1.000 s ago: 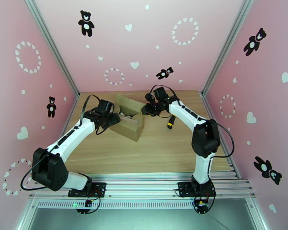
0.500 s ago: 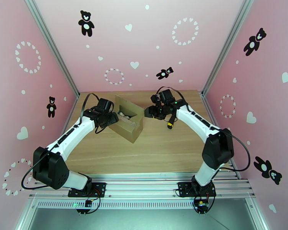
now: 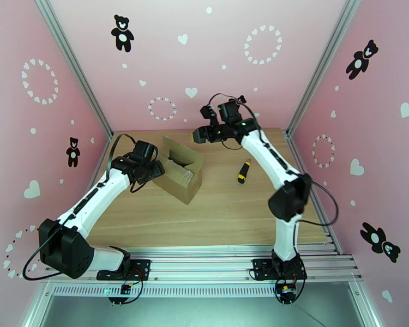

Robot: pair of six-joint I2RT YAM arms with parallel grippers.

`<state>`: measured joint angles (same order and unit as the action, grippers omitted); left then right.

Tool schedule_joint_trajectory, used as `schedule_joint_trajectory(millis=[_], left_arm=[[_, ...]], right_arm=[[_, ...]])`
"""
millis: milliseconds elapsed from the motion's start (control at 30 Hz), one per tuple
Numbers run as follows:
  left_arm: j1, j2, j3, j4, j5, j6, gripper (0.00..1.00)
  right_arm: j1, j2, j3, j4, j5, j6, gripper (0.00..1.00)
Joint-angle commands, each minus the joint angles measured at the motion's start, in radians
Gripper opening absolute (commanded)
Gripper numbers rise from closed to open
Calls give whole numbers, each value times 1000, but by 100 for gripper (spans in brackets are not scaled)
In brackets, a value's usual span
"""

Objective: Unpack the express box

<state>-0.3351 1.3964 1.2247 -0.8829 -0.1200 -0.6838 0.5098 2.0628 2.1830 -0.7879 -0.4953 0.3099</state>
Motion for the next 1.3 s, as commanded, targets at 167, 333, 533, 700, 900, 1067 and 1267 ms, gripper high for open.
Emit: schedule_joint_trajectory(millis=[167, 333, 533, 700, 900, 1067, 1267], left_arm=[[7, -27, -45, -21, 3, -29, 66], [7, -17, -50, -13, 3, -34, 66], [9, 6, -35, -8, 1, -29, 66], [11, 33, -7, -8, -9, -19, 66], [18, 69, 26, -10, -27, -7, 66], [21, 98, 52, -6, -30, 5, 66], [22, 145, 97, -2, -29, 18, 66]], right_arm=[[68, 154, 188, -140, 22, -155, 69], [94, 168, 198, -161, 70, -204, 58], [95, 184, 195, -177, 95, -206, 35], [93, 175, 186, -187, 92, -197, 22], [89, 114, 103, -178, 95, -164, 12], [81, 29, -17, -145, 75, -103, 7], [81, -86, -187, -94, 66, 44, 2]])
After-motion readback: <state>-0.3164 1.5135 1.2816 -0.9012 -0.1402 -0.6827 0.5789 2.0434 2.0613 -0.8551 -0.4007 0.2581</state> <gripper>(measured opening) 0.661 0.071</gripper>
